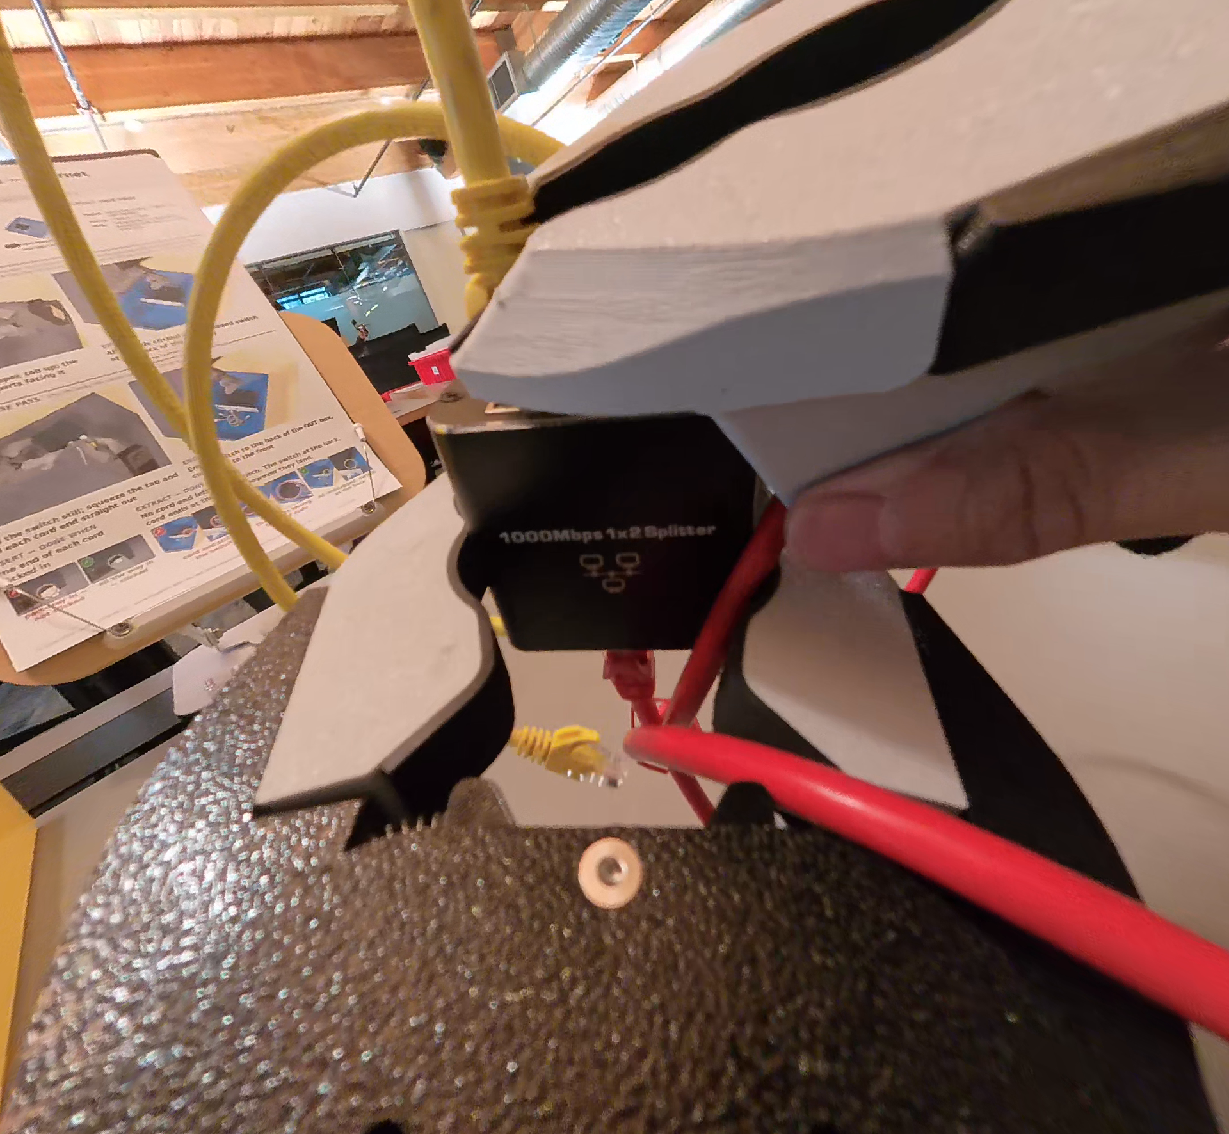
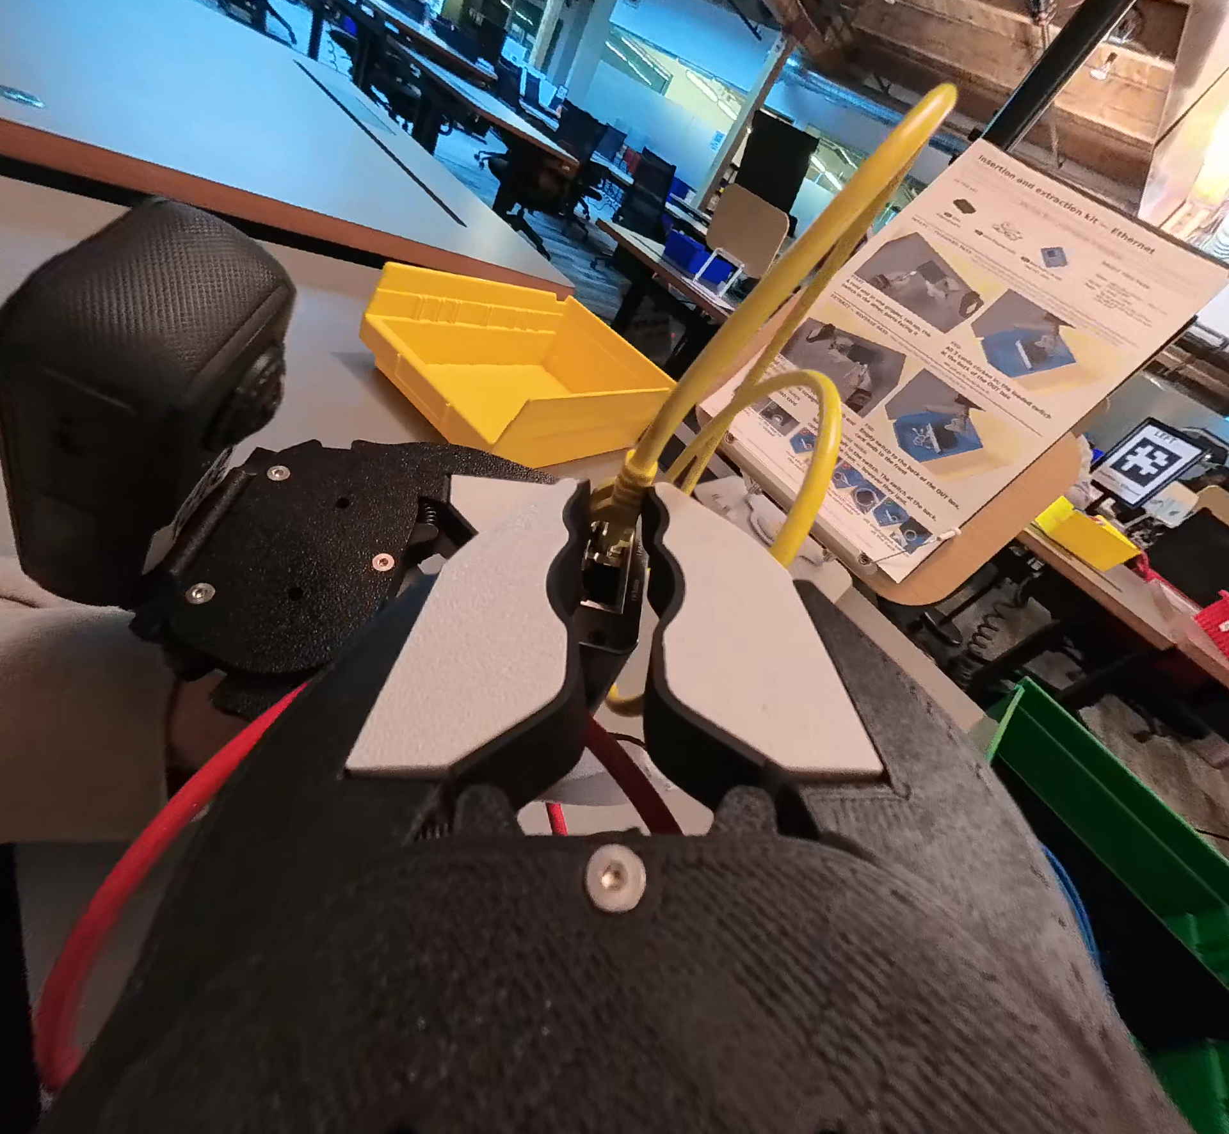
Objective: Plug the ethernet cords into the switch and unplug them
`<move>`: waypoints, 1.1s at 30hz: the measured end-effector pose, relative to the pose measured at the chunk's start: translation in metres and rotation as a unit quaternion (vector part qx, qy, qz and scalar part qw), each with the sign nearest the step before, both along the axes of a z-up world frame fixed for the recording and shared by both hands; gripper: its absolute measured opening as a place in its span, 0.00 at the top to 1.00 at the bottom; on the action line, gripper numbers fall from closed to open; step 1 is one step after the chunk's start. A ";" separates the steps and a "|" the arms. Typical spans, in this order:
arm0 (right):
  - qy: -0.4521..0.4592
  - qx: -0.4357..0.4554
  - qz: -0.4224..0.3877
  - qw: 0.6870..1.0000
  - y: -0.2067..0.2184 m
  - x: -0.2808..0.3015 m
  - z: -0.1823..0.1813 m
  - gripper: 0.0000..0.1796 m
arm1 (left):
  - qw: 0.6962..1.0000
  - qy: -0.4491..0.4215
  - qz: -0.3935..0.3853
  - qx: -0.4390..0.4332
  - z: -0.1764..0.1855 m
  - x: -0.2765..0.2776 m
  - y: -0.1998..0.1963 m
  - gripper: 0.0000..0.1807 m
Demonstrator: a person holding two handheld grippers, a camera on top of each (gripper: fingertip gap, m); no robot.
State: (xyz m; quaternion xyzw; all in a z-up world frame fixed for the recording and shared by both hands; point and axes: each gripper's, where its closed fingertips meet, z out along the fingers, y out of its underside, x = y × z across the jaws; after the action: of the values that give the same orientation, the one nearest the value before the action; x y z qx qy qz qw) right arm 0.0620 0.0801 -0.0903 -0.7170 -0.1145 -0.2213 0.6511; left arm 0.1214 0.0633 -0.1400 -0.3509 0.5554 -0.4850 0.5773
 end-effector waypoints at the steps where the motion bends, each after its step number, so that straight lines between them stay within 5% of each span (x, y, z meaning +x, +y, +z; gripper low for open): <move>1: 0.001 0.003 -0.001 1.000 0.000 0.000 -0.001 0.92 | 1.000 -0.001 0.001 0.001 0.000 0.001 0.000 0.59; 12: 0.039 0.032 0.013 0.999 0.010 0.008 -0.011 0.92 | 0.999 0.021 0.026 0.000 -0.013 0.008 0.011 0.59; 33: -0.075 -0.064 -0.030 0.995 0.020 0.026 -0.040 0.91 | 0.996 0.080 0.021 -0.036 -0.045 0.026 0.019 0.59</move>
State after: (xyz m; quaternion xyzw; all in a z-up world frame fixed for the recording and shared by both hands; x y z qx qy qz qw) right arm 0.0882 0.1001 -0.1303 -0.7416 -0.1549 -0.2862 0.5866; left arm 0.1476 0.0819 -0.1851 -0.4213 0.5744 -0.4625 0.5279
